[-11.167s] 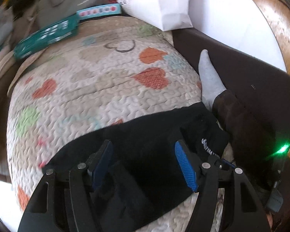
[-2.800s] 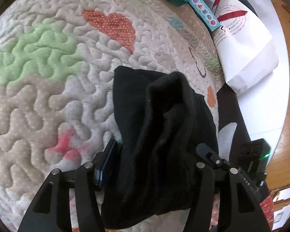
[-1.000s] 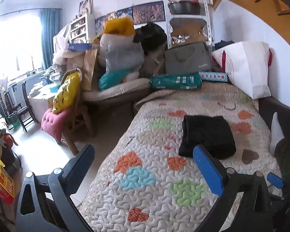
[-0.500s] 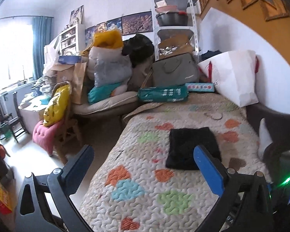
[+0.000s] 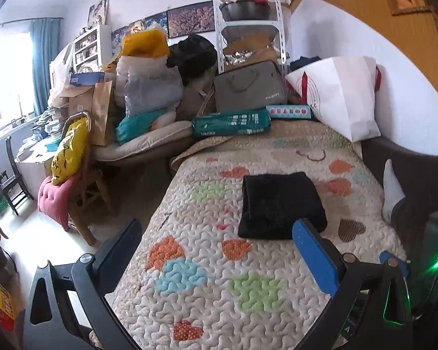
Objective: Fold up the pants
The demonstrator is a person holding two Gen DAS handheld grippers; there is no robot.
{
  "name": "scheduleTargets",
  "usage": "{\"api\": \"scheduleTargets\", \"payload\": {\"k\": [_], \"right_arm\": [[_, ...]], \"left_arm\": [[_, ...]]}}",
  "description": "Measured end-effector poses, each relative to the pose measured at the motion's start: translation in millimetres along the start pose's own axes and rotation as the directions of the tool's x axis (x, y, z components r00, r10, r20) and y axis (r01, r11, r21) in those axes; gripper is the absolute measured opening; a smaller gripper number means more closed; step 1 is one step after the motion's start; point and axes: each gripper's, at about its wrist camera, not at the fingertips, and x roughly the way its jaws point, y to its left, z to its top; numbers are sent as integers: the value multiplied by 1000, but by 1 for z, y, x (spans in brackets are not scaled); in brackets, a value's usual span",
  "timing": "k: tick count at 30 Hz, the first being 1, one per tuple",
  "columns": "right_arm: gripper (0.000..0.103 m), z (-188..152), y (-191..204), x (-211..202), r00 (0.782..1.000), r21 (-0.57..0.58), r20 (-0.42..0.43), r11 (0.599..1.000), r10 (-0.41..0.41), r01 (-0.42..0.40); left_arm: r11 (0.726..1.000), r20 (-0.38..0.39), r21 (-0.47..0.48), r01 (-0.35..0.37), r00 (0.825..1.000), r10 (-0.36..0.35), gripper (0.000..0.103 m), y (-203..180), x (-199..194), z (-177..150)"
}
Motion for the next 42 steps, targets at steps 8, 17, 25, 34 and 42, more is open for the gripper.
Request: {"api": "scheduleTargets", "payload": {"k": [8,17,25,34,42], "right_arm": [[85,-2,1,2,1000,-7,-8,1000,-2,2],[85,-4,2,6,1000,-9,-23,1000,-1,1],[85,-5,2,8,999,-6,-32,1000,1,-1],[86,-7,6,10,999,-25,-39,1000,2,-3],[87,-9,7,11,999,-24,-44,1000,1,-2]], "left_arm": [[1000,-127,6,13,992,-12,103,-2,15,-14],[1000,-147,26,14,989,-10,103,-3,20,-21],[999,-205,37,31,978,-23,103,-7,29,-31],[999,-233,25,43,972,-36,103,-7,33,-37],[999,-232,20,47,972,-41,103,-7,33,-37]]}}
